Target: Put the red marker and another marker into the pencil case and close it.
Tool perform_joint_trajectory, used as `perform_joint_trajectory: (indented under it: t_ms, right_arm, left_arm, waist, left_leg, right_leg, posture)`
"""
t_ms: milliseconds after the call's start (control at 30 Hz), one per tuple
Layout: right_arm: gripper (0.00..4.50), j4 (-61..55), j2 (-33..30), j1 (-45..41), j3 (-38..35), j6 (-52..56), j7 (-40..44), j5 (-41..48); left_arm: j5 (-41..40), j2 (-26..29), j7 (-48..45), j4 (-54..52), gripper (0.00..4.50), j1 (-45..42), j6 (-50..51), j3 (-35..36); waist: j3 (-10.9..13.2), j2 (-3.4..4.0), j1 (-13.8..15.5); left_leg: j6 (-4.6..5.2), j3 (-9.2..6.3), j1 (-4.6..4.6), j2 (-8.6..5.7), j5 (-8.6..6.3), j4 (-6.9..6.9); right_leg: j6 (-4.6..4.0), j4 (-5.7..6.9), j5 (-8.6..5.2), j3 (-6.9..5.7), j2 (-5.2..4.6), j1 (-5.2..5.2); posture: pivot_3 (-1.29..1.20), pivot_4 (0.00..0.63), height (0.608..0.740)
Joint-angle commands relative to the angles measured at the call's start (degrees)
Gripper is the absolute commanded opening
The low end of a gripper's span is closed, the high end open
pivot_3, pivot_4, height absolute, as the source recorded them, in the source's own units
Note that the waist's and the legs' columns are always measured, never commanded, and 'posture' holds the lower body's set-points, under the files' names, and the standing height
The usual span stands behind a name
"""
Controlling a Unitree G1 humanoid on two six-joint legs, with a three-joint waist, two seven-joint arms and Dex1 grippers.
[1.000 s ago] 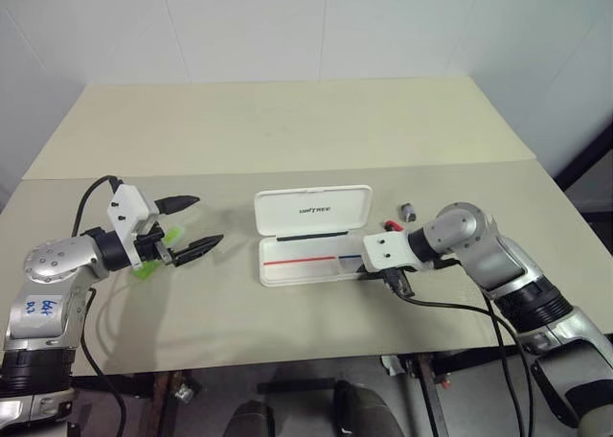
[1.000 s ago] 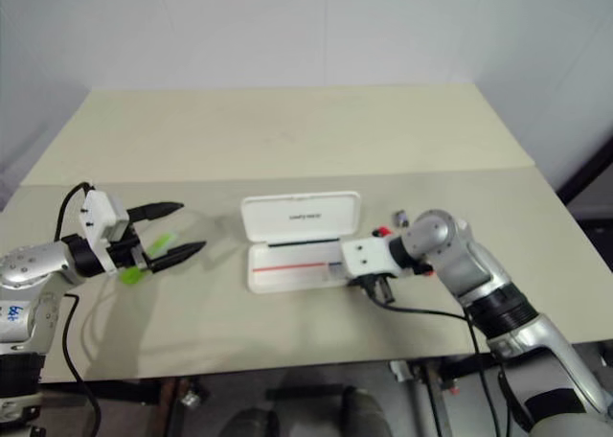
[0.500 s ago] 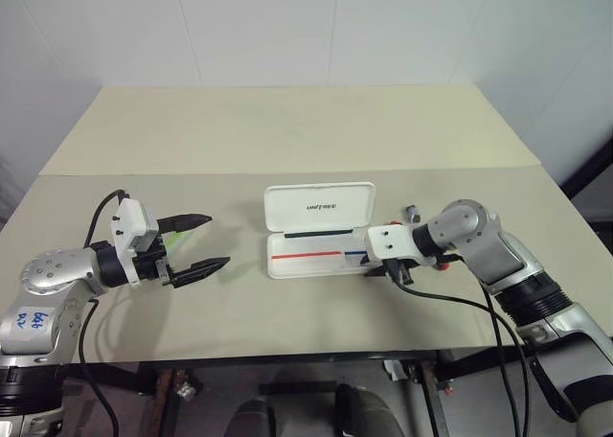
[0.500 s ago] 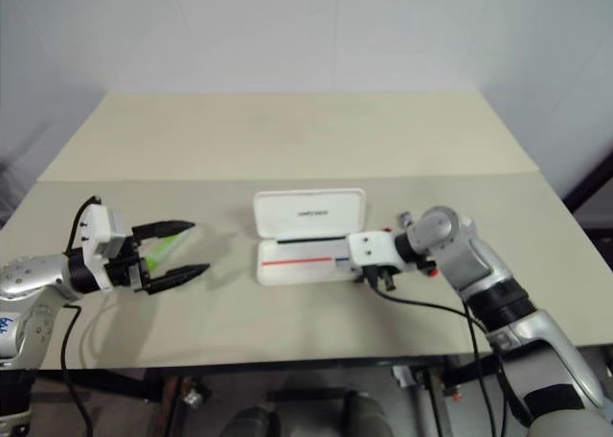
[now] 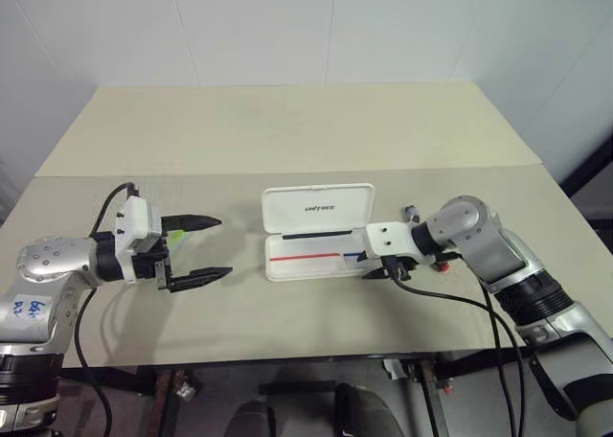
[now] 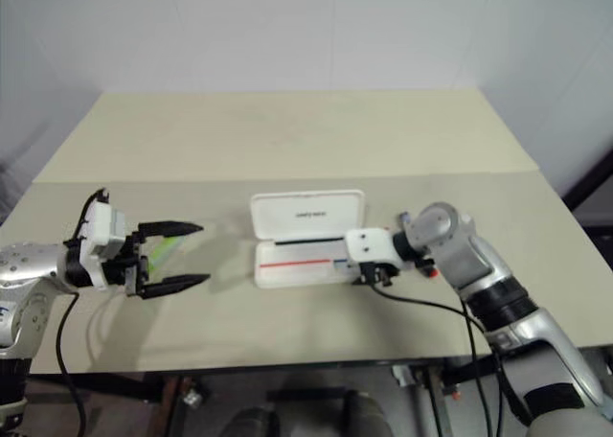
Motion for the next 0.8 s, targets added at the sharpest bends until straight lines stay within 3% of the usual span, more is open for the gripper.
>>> perform_joint_trajectory:
  t_ms: [33,267,400,567,800]
  right_arm:
    - [2.19,-3.75,-2.18,-0.03,-3.16,2.26,1.01,2.03]
    - [4.48,-7.76,-3.7,0.02,-7.13,8.84,-0.48,5.64]
    - [4.48,-10.66,-4.84,-0.12,-10.98,16.71,-1.58,9.1]
    - [4.48,-11.77,-6.61,1.39,-17.19,30.62,-9.1,10.9]
    - [4.48,-16.06,-12.5,4.46,-15.04,50.46,-14.73,11.17]
  left_arm:
    - [-0.66,1.02,-1.17,-1.49,4.5,-1.66,-0.87,-0.03]
    - [-0.52,0.57,-1.93,-1.09,4.5,-3.54,-0.63,-1.31]
    - [-0.77,0.67,-2.13,-1.51,4.5,-3.65,-0.32,-1.5]
    - [-1.25,1.1,-2.54,-2.65,4.5,-3.15,0.62,-1.45]
    - [-0.82,0.2,-2.54,-2.34,4.5,-3.83,0.61,-2.5]
  waist:
    - [0.0,0.0,0.03]
    - [0.02,-0.02,-0.06]
    - [0.03,0.0,0.07]
    - [0.03,-0.01,0.09]
    - [0.03,-0.01,0.16]
  left_leg:
    - [0.0,0.0,-0.02,0.0,0.0,-0.04]
    - [0.0,0.08,-0.09,0.0,0.0,-0.07]
    - [0.0,0.11,-0.1,0.03,0.0,-0.08]
    - [-0.01,0.15,-0.1,0.02,-0.01,-0.07]
    - [0.0,0.23,-0.14,0.01,-0.01,-0.11]
  right_leg:
    - [0.0,0.0,-0.01,0.0,0.01,-0.05]
    - [0.02,-0.02,-0.04,0.04,0.01,-0.15]
    - [0.01,0.02,-0.04,0.09,0.04,-0.22]
    - [0.01,0.0,-0.04,0.13,0.01,-0.22]
    - [0.0,-0.01,-0.05,0.23,0.01,-0.31]
  posture:
    - [0.0,0.15,0.74]
    - [0.0,0.15,0.74]
    - [0.0,0.15,0.74]
    - [0.0,0.15,0.74]
    - [0.0,0.15,0.74]
